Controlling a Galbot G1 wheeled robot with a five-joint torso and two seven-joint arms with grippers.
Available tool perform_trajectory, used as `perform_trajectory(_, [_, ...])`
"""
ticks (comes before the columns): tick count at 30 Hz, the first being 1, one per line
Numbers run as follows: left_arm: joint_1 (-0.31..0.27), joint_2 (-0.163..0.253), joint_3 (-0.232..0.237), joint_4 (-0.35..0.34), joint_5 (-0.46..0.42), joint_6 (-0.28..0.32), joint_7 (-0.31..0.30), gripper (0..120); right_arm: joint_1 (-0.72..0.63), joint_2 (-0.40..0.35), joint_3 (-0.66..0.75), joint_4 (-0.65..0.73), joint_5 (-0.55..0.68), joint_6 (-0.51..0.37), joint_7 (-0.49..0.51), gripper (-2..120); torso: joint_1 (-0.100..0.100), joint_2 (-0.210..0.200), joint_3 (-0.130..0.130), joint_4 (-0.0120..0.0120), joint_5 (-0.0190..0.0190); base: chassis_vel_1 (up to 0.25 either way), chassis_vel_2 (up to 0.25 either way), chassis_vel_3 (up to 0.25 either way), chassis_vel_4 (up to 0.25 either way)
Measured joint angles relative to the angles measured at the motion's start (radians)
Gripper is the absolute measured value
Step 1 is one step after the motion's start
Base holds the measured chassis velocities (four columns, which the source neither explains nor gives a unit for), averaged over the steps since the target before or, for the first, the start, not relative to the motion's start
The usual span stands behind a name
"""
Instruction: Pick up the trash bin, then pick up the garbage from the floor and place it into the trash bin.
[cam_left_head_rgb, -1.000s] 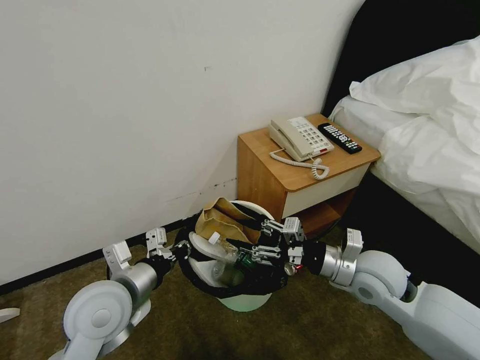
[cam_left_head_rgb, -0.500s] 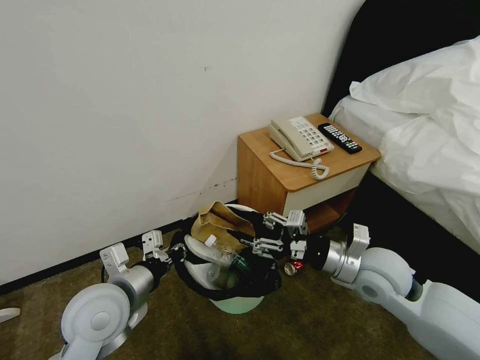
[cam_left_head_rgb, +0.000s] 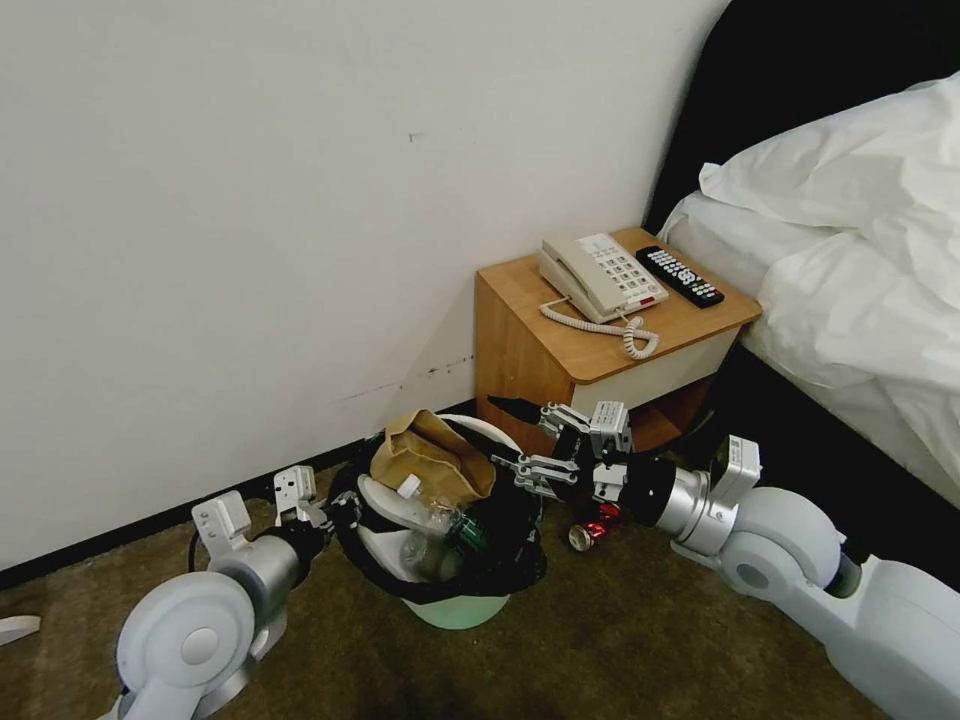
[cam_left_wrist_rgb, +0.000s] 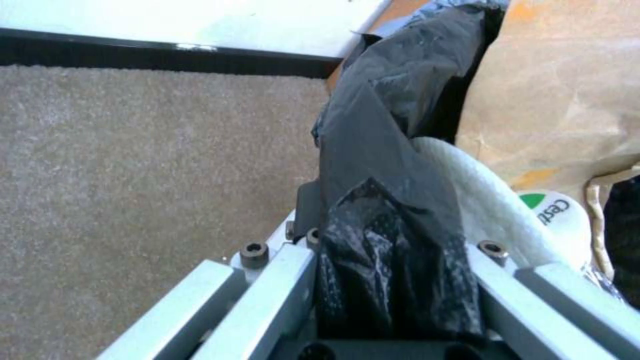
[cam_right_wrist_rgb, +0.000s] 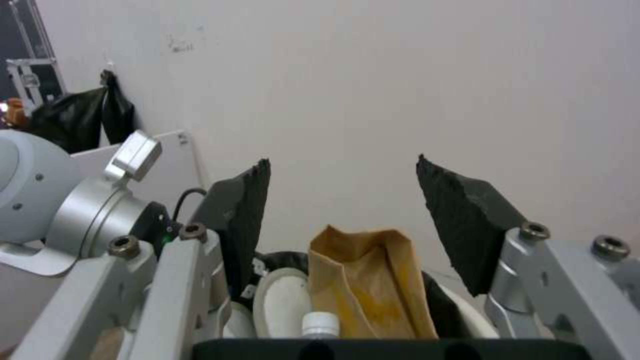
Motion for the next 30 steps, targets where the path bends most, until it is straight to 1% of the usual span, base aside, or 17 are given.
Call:
perform_trajectory(2, [0.001, 0.001, -0.004, 0.000, 0.000, -0.001, 0.000, 4, 0.000, 0.001, 0.002, -0.002, 0.000, 0.002, 0.002, 61, 0.000, 0.000, 0.000, 0.0001, 0.0000, 0.000, 0.000, 0.000, 0.000])
perform_trajectory(12, [0.030, 0.002, -0.062, -0.004, 0.015, -0.004, 0.001, 4, -0.022, 0.010, 0.034, -0.045, -0.003, 0.003, 0.053, 63, 0.000, 0.000, 0.000, 0.0000, 0.0000, 0.000, 0.000, 0.000, 0.000])
perform_trajectory(13, [0.030, 0.002, -0.062, -0.004, 0.015, -0.004, 0.001, 4, -0.022, 0.010, 0.034, -0.045, -0.003, 0.003, 0.053, 63, 0.000, 0.000, 0.000, 0.0000, 0.0000, 0.000, 0.000, 0.000, 0.000])
perform_trajectory(16, [0.039, 0.000, -0.076, -0.005, 0.034, -0.005, 0.009, 4, -0.050, 0.019, 0.051, -0.062, -0.017, -0.015, 0.107, 66, 0.000, 0.000, 0.000, 0.0001, 0.0000, 0.000, 0.000, 0.000, 0.000])
perform_trajectory(17, [0.039, 0.000, -0.076, -0.005, 0.034, -0.005, 0.009, 4, -0.050, 0.019, 0.051, -0.062, -0.017, -0.015, 0.107, 66, 0.000, 0.000, 0.000, 0.0001, 0.0000, 0.000, 0.000, 0.000, 0.000])
perform_trajectory(18, [0.041, 0.000, -0.078, -0.005, 0.040, -0.006, 0.012, 4, -0.059, 0.021, 0.059, -0.065, -0.017, -0.023, 0.122, 67, 0.000, 0.000, 0.000, 0.0000, 0.0000, 0.000, 0.000, 0.000, 0.000])
perform_trajectory(19, [0.042, -0.002, -0.082, -0.005, 0.046, -0.007, 0.014, 4, -0.076, 0.025, 0.071, -0.068, -0.017, -0.034, 0.146, 71, 0.000, 0.000, 0.000, 0.0000, -0.0001, 0.000, 0.000, 0.000, 0.000])
perform_trajectory(20, [0.042, -0.002, -0.082, -0.005, 0.046, -0.007, 0.014, 4, -0.076, 0.025, 0.071, -0.068, -0.017, -0.034, 0.146, 71, 0.000, 0.000, 0.000, 0.0000, -0.0001, 0.000, 0.000, 0.000, 0.000])
perform_trajectory(22, [0.045, -0.006, -0.090, -0.007, 0.054, -0.008, 0.015, 4, -0.111, 0.037, 0.091, -0.072, -0.016, -0.057, 0.189, 79, 0.000, 0.000, 0.000, 0.0000, 0.0000, 0.000, 0.000, 0.000, 0.000])
perform_trajectory(23, [0.045, -0.006, -0.090, -0.007, 0.054, -0.008, 0.015, 4, -0.111, 0.037, 0.091, -0.072, -0.016, -0.057, 0.189, 79, 0.000, 0.000, 0.000, 0.0000, 0.0000, 0.000, 0.000, 0.000, 0.000])
perform_trajectory(24, [0.049, -0.007, -0.097, -0.010, 0.058, -0.009, 0.016, 4, -0.137, 0.053, 0.103, -0.076, -0.015, -0.071, 0.221, 86, 0.000, 0.000, 0.000, -0.0001, 0.0000, 0.000, 0.000, 0.000, 0.000])
perform_trajectory(25, [0.052, -0.007, -0.100, -0.012, 0.060, -0.010, 0.017, 4, -0.149, 0.060, 0.106, -0.077, -0.014, -0.080, 0.237, 89, 0.000, 0.000, 0.000, 0.0000, 0.0001, 0.000, 0.000, 0.000, 0.000])
perform_trajectory(26, [0.052, -0.007, -0.100, -0.012, 0.060, -0.010, 0.017, 4, -0.149, 0.060, 0.106, -0.077, -0.014, -0.080, 0.237, 89, 0.000, 0.000, 0.000, 0.0000, 0.0001, 0.000, 0.000, 0.000, 0.000])
perform_trajectory(27, [0.057, -0.005, -0.106, -0.016, 0.063, -0.010, 0.019, 4, -0.168, 0.072, 0.112, -0.079, -0.013, -0.092, 0.267, 95, 0.000, 0.000, 0.000, 0.0001, 0.0000, 0.000, 0.000, 0.000, 0.000])
perform_trajectory(28, [0.060, -0.003, -0.110, -0.017, 0.065, -0.011, 0.020, 4, -0.186, 0.082, 0.114, -0.081, -0.010, -0.102, 0.295, 99, 0.000, 0.000, 0.000, 0.0000, 0.0000, 0.000, 0.000, 0.000, 0.000])
perform_trajectory(29, [0.060, -0.003, -0.110, -0.017, 0.065, -0.011, 0.020, 4, -0.186, 0.082, 0.114, -0.081, -0.010, -0.102, 0.295, 99, 0.000, 0.000, 0.000, 0.0000, 0.0000, 0.000, 0.000, 0.000, 0.000])
perform_trajectory(30, [0.061, -0.001, -0.113, -0.020, 0.065, -0.011, 0.020, 4, -0.198, 0.090, 0.114, -0.081, -0.004, -0.111, 0.319, 99, 0.000, 0.000, 0.000, 0.0000, 0.0001, 0.000, 0.000, 0.000, 0.000])
